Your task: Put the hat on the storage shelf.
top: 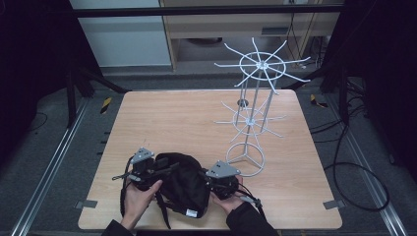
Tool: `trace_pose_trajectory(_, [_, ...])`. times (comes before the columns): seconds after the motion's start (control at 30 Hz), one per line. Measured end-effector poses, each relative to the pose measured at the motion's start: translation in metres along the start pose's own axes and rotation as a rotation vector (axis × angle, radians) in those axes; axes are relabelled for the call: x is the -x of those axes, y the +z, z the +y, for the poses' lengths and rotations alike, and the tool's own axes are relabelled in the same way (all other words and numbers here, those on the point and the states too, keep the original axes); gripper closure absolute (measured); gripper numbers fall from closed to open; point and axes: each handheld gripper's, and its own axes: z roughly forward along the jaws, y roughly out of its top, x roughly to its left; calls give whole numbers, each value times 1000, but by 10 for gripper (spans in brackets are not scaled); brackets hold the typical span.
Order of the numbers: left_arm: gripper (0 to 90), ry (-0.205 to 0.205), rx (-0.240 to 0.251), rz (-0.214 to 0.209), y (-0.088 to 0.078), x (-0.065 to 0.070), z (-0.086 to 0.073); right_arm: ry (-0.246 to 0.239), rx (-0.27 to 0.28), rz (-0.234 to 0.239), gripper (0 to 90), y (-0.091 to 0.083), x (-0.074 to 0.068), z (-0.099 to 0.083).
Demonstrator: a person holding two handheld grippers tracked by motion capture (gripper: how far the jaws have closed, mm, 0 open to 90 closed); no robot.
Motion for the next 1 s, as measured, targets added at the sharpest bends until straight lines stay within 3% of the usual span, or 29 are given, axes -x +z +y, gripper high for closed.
trace_pose_trajectory(0.33, [307,-27,4,-19,13,9,1,-33,5,64,840,3,-7,-1])
trace_pose_trajectory(0.5, [288,-64,20,-32,16,11,3,-50,-3,101,840,4,-10,-2])
trace_pose_trajectory(0.73, [294,-49,2,9,24,15,3,-84,10,163,839,5,-19,0])
trace_pose_trajectory(0.83, [391,-64,-5,20,25,13,4,-89,8,173,838,6,-20,0])
trace_pose_trajectory(0.87, [391,-78,-10,15,24,12,4,-89,6,174,838,6,-20,0])
trace_pose_trajectory(0.9, [456,-97,-23,-6,25,9,4,-81,1,179,836,6,-19,0])
trace_pose_trajectory(1.0, [540,-105,-36,-21,26,10,3,-75,-4,177,834,7,-19,0])
